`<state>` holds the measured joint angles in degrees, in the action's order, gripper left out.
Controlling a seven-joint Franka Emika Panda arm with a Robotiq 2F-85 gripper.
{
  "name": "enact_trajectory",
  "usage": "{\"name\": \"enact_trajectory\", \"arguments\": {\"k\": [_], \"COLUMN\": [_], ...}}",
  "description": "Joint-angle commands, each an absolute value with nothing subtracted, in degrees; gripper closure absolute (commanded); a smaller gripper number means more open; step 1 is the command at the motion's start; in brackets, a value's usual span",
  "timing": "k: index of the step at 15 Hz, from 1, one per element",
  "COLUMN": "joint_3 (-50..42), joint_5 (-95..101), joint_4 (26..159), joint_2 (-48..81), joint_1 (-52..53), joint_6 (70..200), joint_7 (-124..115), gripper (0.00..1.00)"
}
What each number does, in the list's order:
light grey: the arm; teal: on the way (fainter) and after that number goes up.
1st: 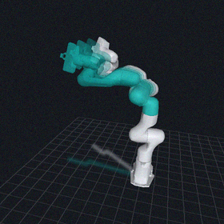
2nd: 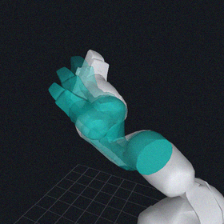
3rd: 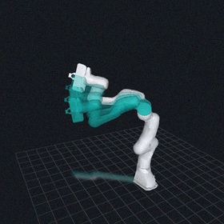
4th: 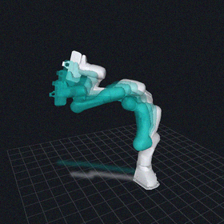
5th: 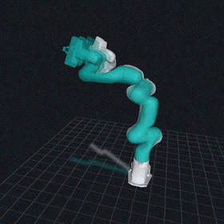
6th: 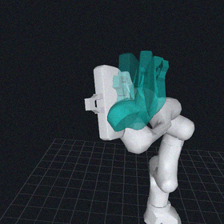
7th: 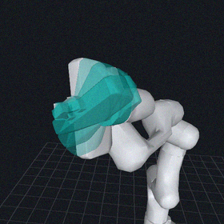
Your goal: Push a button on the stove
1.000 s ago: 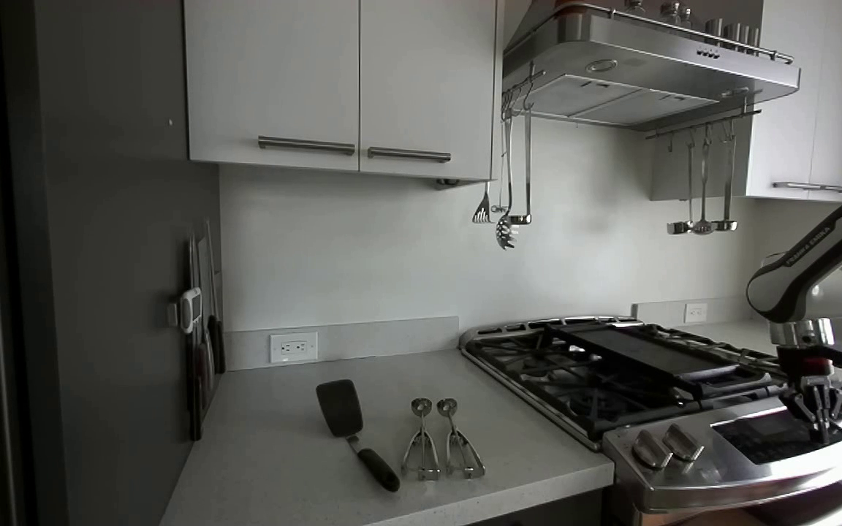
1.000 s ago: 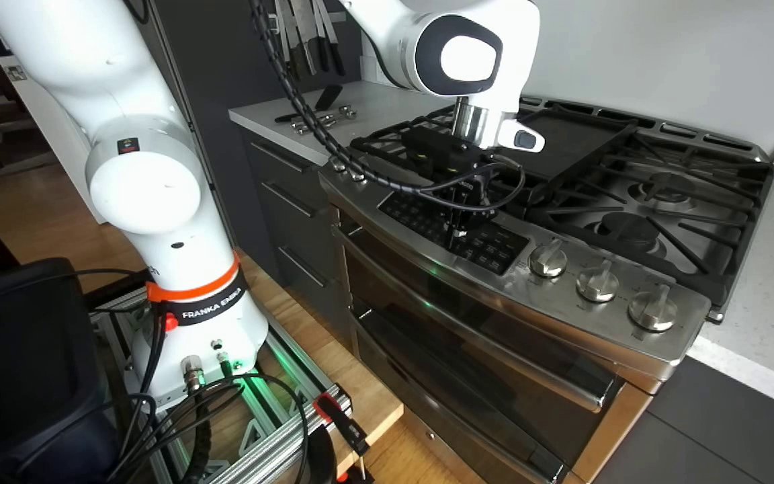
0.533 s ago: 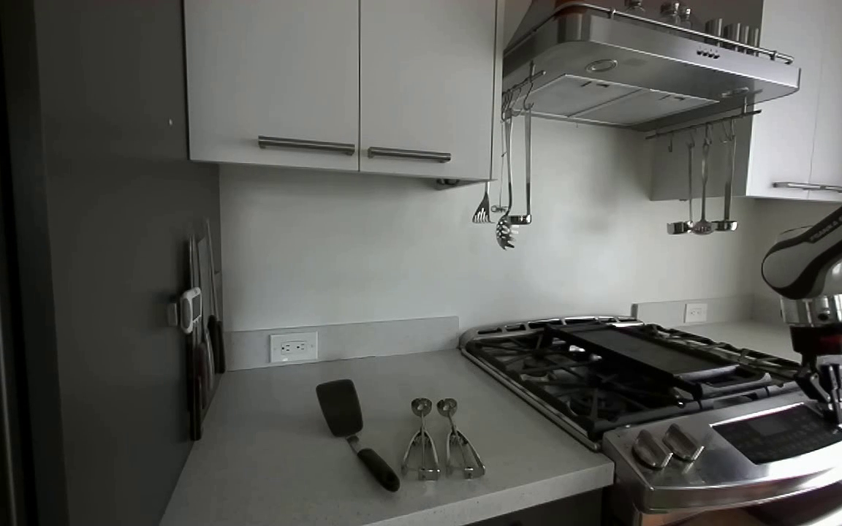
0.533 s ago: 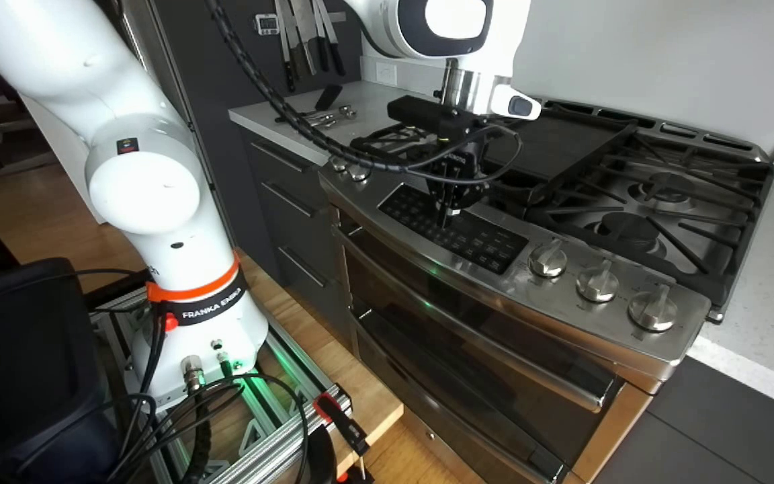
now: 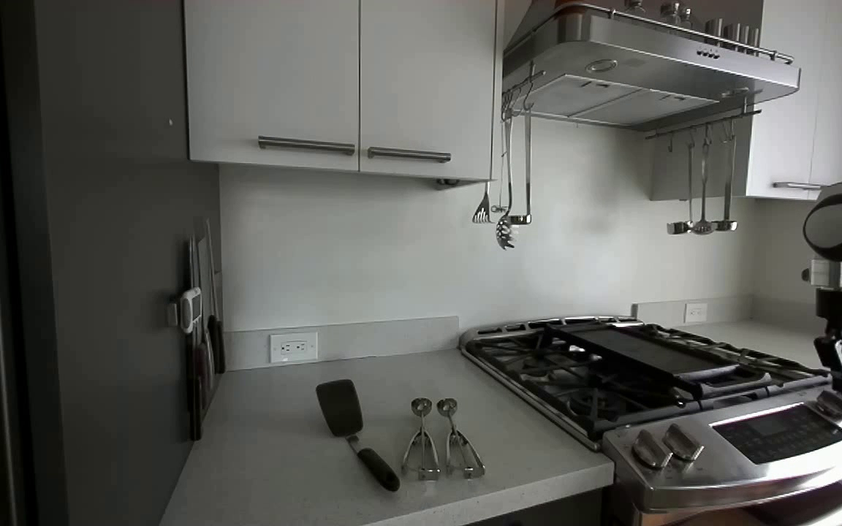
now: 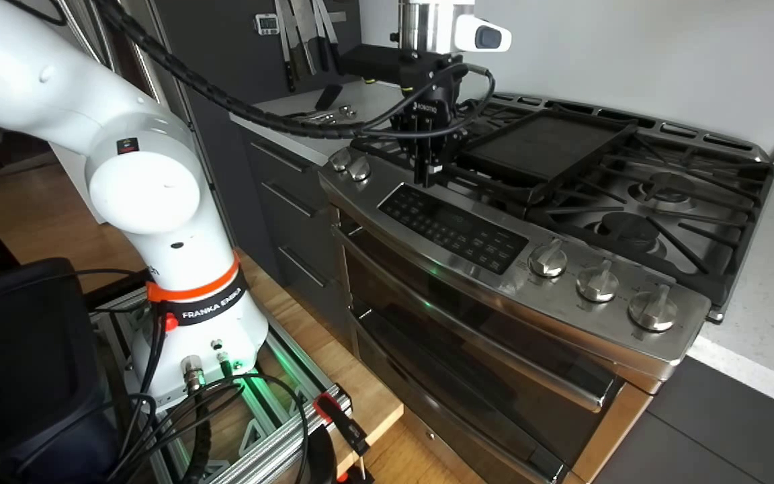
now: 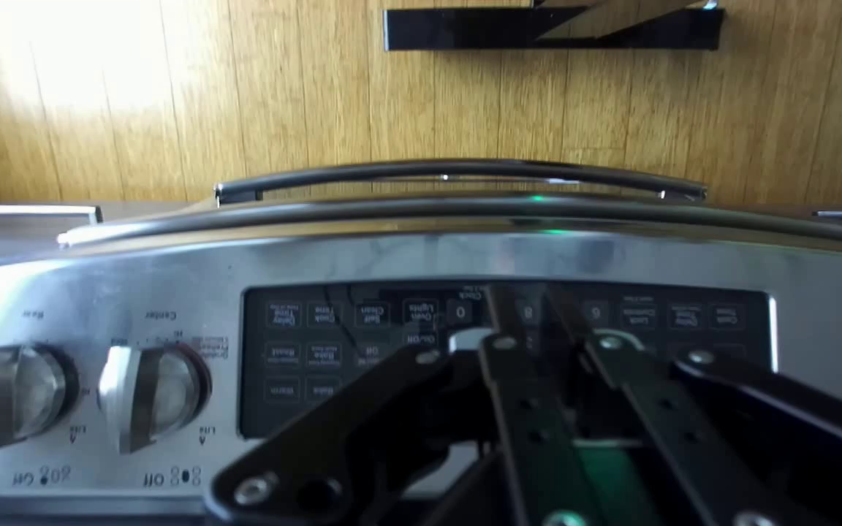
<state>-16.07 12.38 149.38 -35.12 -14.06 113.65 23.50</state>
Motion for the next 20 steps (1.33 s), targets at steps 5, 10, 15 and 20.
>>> {"name": "enact_trajectory", "arguments": {"k": [5, 10, 15, 20], "joint_3": [-16.3, -15.4, -16.0, -16.0], "joint_5": [7.9, 3.4, 5.3, 5.3], "joint_4": [155.4, 156.0, 153.4, 153.4], "joint_2": [-58.1, -63.7, -61.5, -61.5], "joint_1": [-9.4, -9.3, -8.4, -8.4], "joint_6": [114.9, 115.5, 114.1, 114.1], "joint_7": [24.3, 18.1, 20.0, 20.0], "gripper": [0.20, 0.00, 0.00, 0.00]}}
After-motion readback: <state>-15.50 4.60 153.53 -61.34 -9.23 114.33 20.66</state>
